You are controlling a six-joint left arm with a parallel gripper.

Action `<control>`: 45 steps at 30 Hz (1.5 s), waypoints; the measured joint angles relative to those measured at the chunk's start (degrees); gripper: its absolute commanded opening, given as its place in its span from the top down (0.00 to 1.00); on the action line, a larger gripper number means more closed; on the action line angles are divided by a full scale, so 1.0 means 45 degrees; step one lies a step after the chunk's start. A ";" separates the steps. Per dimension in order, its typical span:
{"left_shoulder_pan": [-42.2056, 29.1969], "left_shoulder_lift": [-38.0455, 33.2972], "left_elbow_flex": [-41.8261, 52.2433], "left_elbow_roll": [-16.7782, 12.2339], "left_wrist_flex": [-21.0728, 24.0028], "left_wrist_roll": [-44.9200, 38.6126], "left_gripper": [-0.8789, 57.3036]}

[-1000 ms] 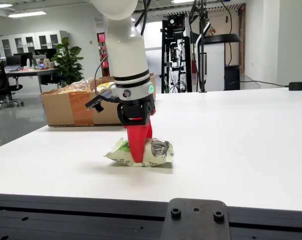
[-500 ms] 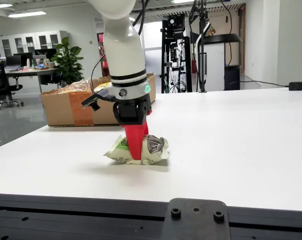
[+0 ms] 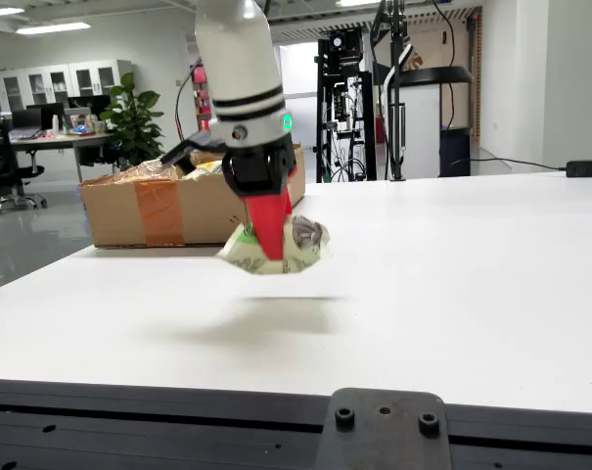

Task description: Grasp a snack and put it in the bin.

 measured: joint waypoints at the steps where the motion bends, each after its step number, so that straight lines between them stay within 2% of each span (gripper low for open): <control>1: 0.0043 -0.0100 0.0000 0.0038 0.0036 0.0003 0.85; 19: 0.2044 -0.1704 -0.0524 0.0850 0.0536 0.0899 0.85; 36: 0.4125 -0.1866 -0.2263 0.1518 0.1004 0.2780 0.85; 45: 0.4870 -0.1752 -0.3960 0.1852 0.1330 0.3912 0.86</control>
